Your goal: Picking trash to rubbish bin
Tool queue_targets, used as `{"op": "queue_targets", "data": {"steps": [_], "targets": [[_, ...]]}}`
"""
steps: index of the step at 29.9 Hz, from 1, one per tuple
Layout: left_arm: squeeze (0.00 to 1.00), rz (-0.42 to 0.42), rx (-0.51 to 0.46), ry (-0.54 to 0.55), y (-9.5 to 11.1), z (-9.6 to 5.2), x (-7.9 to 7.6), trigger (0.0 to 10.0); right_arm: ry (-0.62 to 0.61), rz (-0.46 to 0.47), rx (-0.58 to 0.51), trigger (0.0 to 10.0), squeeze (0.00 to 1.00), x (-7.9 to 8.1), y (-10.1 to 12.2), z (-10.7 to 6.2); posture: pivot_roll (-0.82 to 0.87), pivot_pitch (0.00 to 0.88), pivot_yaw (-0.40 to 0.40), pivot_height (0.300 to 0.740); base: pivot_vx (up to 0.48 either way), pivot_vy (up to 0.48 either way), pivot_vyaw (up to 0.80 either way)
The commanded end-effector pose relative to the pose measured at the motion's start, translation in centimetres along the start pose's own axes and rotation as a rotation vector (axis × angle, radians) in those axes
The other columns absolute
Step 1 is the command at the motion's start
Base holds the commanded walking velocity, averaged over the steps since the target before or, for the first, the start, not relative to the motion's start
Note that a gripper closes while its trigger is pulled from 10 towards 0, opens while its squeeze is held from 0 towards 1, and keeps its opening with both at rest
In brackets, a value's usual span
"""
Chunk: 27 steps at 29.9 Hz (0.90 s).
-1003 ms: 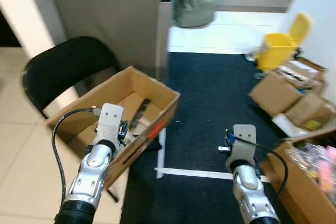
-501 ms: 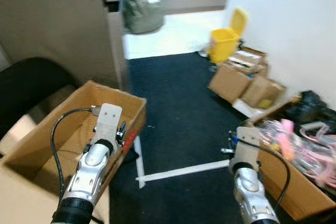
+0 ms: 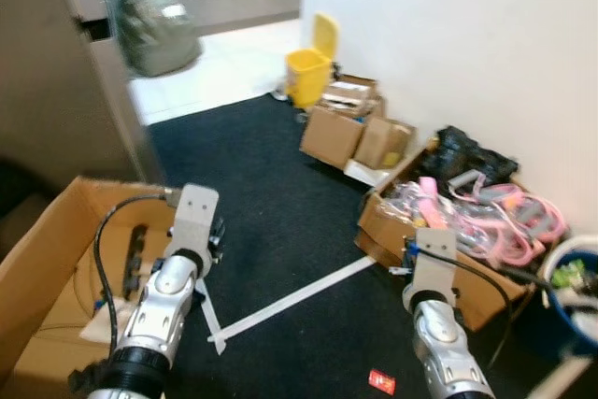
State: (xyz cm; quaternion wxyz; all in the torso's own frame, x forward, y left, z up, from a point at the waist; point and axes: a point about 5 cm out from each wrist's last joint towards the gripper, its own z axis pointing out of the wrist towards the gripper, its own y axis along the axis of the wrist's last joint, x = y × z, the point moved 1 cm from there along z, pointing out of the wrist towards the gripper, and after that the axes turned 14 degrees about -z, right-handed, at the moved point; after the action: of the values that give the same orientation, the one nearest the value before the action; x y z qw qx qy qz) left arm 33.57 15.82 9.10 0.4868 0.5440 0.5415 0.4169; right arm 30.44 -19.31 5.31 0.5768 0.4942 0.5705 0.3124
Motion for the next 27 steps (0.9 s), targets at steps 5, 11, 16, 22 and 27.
{"op": "queue_targets", "data": {"steps": [5,11,16,22,27], "targets": [[0.00,0.001,0.006,0.021,-0.5,0.1,0.1,10.0,0.036,-0.046,-0.005,10.0,0.00,0.5,-0.1,-0.2,-0.04,0.073,0.055,0.740,0.000,0.000,-0.80],[0.00,0.018,-0.015,0.022,-0.3,0.2,-0.2,10.0,0.049,-0.054,-0.008,10.0,0.00,0.8,-0.1,-0.2,-0.04,0.060,0.051,0.740,0.000,0.000,-0.80],[0.00,0.015,0.001,0.028,-0.7,0.1,0.0,10.0,0.069,-0.069,-0.013,10.0,0.00,1.3,-0.1,-0.3,-0.04,0.054,0.053,0.740,0.000,0.000,-0.80],[0.00,0.017,-0.005,0.041,-0.7,0.0,0.3,10.0,0.078,-0.071,-0.012,10.0,0.00,1.5,-0.1,-0.4,-0.03,0.047,0.049,0.740,0.000,0.000,-0.80],[0.00,0.013,-0.014,0.045,-0.6,0.0,0.3,10.0,0.083,-0.075,-0.014,10.0,0.00,1.5,0.0,-0.2,-0.03,0.044,0.046,0.740,0.000,0.000,-0.80]]}}
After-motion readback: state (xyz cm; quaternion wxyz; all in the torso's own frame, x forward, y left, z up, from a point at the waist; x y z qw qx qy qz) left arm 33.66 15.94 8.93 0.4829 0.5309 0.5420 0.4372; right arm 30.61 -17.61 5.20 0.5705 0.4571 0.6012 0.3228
